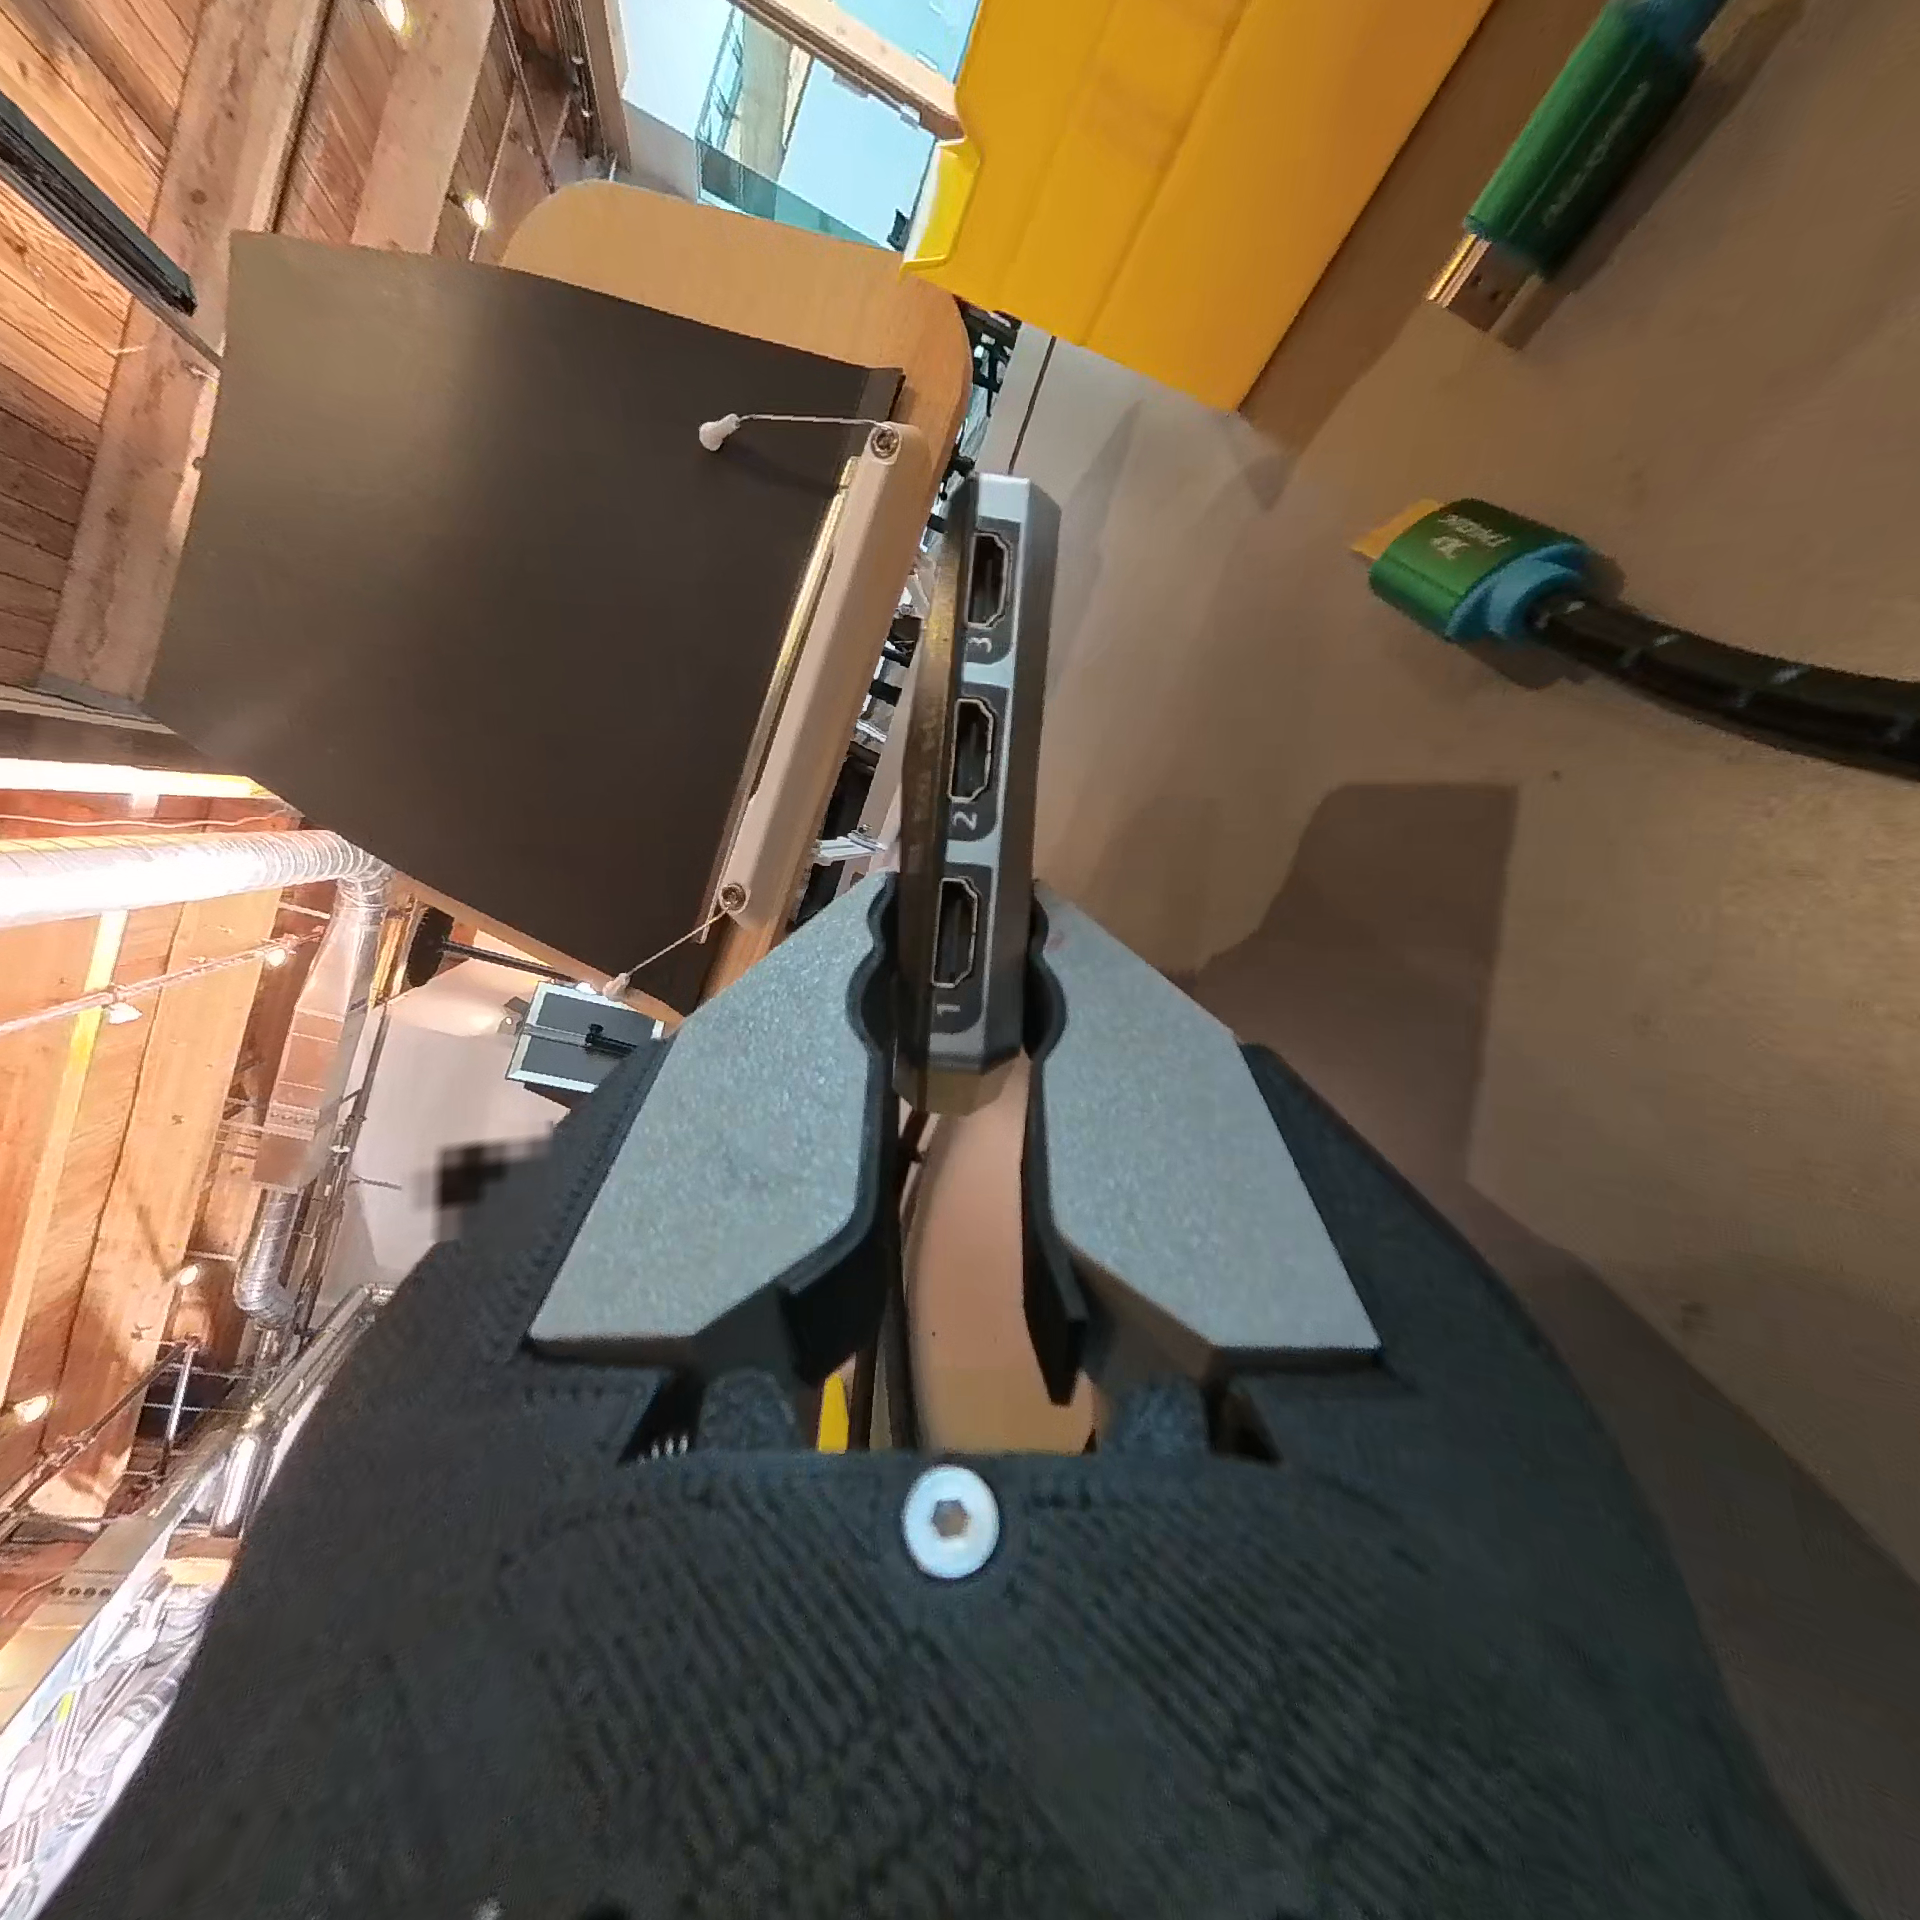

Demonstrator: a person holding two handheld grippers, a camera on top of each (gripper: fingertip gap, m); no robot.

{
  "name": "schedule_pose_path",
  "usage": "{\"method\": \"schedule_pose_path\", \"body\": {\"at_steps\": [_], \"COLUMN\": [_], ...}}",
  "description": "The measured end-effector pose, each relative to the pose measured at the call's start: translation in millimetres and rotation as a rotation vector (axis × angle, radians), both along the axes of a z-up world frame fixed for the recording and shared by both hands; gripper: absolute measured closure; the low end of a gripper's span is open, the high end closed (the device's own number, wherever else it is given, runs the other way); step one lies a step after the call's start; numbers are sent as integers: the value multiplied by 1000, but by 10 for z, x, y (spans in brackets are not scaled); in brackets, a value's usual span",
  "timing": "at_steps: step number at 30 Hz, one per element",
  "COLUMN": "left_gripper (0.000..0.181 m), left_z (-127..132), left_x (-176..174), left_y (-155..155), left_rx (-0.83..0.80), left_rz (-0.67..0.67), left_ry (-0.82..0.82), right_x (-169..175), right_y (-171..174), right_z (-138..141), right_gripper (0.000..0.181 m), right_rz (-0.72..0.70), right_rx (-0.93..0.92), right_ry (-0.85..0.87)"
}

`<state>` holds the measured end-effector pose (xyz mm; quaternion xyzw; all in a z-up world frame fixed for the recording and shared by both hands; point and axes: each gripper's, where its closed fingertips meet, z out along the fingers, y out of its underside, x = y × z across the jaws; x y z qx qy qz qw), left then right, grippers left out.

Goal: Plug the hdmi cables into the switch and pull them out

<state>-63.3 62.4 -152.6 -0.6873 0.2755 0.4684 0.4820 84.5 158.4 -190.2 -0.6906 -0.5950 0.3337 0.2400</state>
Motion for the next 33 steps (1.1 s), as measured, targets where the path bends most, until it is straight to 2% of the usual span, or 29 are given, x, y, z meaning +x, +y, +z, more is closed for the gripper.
{"method": "schedule_pose_path", "body": {"at_steps": [3,8,12,15,17,19,23,29,33], "left_gripper": [161,163,161,162,162,162,162,163,162], "left_z": [26,-8,23,33,11,-26,-36,-50,-27], "left_x": [-8,-2,-13,-16,-3,14,8,-80,-167], "left_y": [-4,0,-11,-14,-6,6,35,48,28], "left_rx": [10,-8,10,15,1,-22,-37,-65,-59], "left_rz": [7,8,8,8,5,5,36,125,183], "left_ry": [15,31,11,6,22,51,113,203,184], "right_x": [-33,-134,-210,-239,-272,-307,-379,-550,-678], "right_y": [-3,-114,-184,-253,-272,-320,-457,-558,-676], "right_z": [-34,-157,-189,-180,-100,66,352,496,453], "right_gripper": [160,149,173,177,177,177,178,178,178], "right_rz": [-28,1,47,83,112,159,246,259,306], "right_rx": [-69,-200,-320,-395,-371,-254,138,697,911], "right_ry": [15,-15,-9,0,45,118,191,85,14]}}
